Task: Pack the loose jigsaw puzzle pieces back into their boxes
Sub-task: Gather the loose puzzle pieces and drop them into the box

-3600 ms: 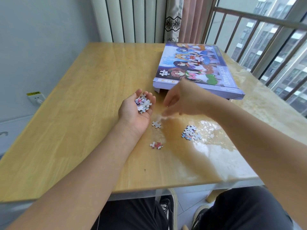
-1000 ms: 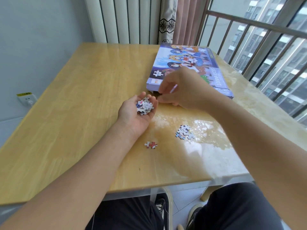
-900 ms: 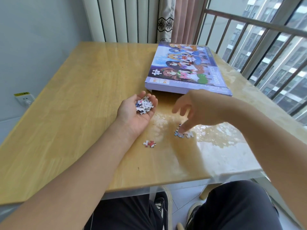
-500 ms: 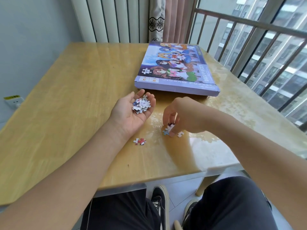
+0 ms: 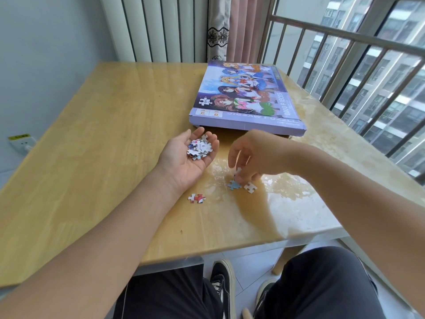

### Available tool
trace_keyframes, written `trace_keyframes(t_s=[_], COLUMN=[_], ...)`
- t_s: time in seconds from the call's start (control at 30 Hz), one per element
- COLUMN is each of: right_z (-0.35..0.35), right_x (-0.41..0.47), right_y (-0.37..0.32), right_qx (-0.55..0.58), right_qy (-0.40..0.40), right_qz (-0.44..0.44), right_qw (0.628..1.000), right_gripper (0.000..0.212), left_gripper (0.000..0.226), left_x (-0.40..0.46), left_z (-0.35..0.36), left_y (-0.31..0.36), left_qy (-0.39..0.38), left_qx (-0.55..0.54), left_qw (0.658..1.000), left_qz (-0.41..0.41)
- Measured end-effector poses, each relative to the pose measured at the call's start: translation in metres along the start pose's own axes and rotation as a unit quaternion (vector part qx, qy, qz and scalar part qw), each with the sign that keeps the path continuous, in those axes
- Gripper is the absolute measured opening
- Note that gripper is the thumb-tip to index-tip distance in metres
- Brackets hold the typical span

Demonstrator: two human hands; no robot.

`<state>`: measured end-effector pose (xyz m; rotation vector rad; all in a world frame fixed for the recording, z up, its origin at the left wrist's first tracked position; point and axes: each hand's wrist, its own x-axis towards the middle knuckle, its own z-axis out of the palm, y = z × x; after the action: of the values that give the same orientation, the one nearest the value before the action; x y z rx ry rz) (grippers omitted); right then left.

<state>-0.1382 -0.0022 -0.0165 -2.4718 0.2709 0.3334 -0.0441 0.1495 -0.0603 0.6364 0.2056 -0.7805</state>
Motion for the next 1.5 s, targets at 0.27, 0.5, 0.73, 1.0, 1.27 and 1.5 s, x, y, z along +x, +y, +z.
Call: trace_keyframes(t_s=[0.27,0.5,0.73,1.0,1.27,1.5], right_z=[-0.019,-0.012,0.002,0.005,0.006,0.004], right_x=[0.020,-0.021,-0.024,-0.026,-0.024,-0.024], right_y=[-0.045,0.000,0.019,0.016,0.016,0.019], right_qx=[0.022,-0.167,-0.096,-0.096,-0.088,-0.102], right_qy=[0.191,-0.057,-0.002,0.000,-0.022,-0.020], right_qz=[-0.086,-0.002,-0.032,-0.069,-0.088,-0.087], right_qw=[0.977,0.984,0.995,0.993,0.992,0.991], right_gripper=[0.045,0.039,0.020,0.023,0.023,0.021], left_gripper=[0.038,0.031,0.032,0.032,0.032,0.031], left_x=[-0.003,0.002,-0.002,-0.002,-0.002,-0.003], left_z=[-0.001,-0.003,0.001,0.000,0.000,0.002], left_y=[-0.001,0.003,-0.003,-0.003,-0.004,-0.005], left_qy=[-0.015,0.012,0.006,0.002,0.001,-0.001], left_qx=[0.018,-0.009,0.012,0.019,0.022,0.028], left_qw=[0.999,1.000,1.000,1.000,1.000,0.999], left_qz=[-0.033,-0.016,-0.019,-0.018,-0.019,-0.021])
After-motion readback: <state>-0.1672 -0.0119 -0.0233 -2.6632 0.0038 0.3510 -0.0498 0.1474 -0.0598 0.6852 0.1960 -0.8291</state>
